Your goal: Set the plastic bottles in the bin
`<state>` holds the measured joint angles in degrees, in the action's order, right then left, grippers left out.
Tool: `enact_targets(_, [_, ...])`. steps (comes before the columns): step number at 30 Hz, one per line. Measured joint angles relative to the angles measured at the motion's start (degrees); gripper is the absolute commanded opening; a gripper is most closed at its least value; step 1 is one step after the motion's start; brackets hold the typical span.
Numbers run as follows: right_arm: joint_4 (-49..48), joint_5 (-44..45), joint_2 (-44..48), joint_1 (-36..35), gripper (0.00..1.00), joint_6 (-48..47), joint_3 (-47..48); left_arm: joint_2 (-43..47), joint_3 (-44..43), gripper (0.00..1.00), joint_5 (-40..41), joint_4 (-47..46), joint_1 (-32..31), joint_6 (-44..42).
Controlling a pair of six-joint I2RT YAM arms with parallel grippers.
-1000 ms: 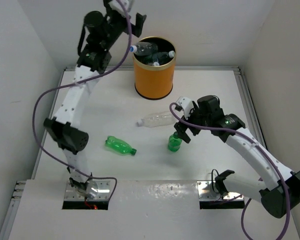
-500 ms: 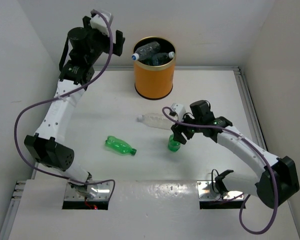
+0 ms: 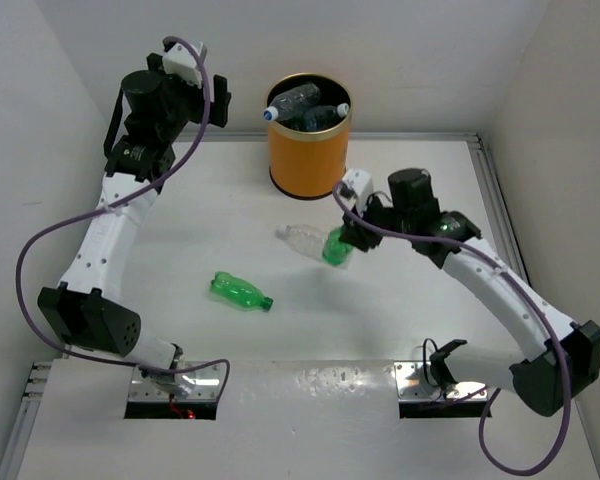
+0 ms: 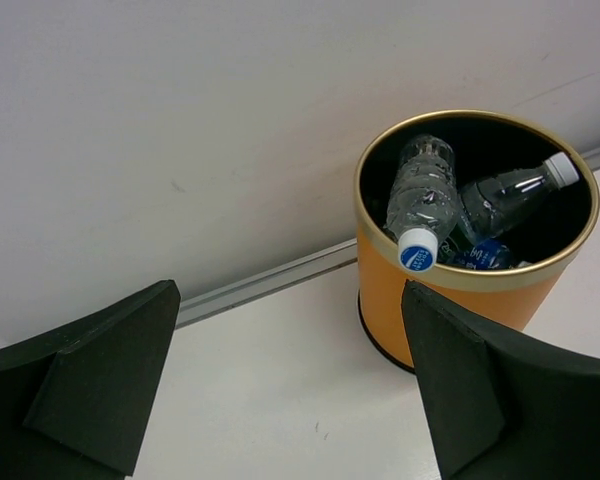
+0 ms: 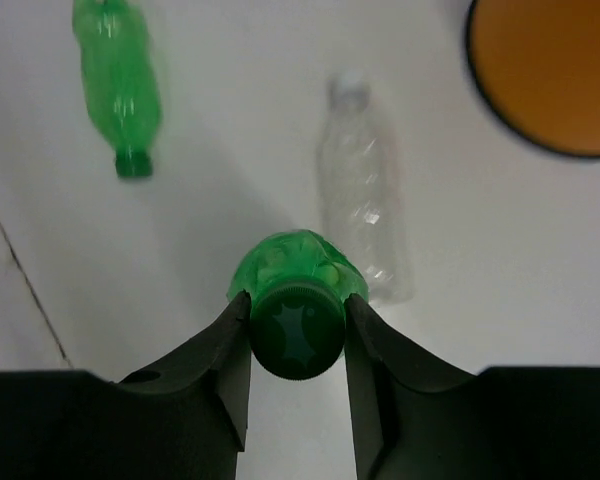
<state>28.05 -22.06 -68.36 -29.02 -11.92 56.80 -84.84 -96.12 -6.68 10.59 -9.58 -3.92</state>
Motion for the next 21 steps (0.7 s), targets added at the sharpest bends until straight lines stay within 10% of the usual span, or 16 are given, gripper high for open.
enact_targets(12, [-28.5, 8.4, -18.2, 7.9, 0.00, 10.8, 36.1, 0.4, 4.2, 1.00, -0.9, 0.3, 1.4, 2.1])
enact_targets(21, [-28.9, 5.6, -39.8, 13.6, 0.00, 19.8, 49.8, 0.4, 6.4, 1.00, -1.0, 0.1, 2.2, 2.5])
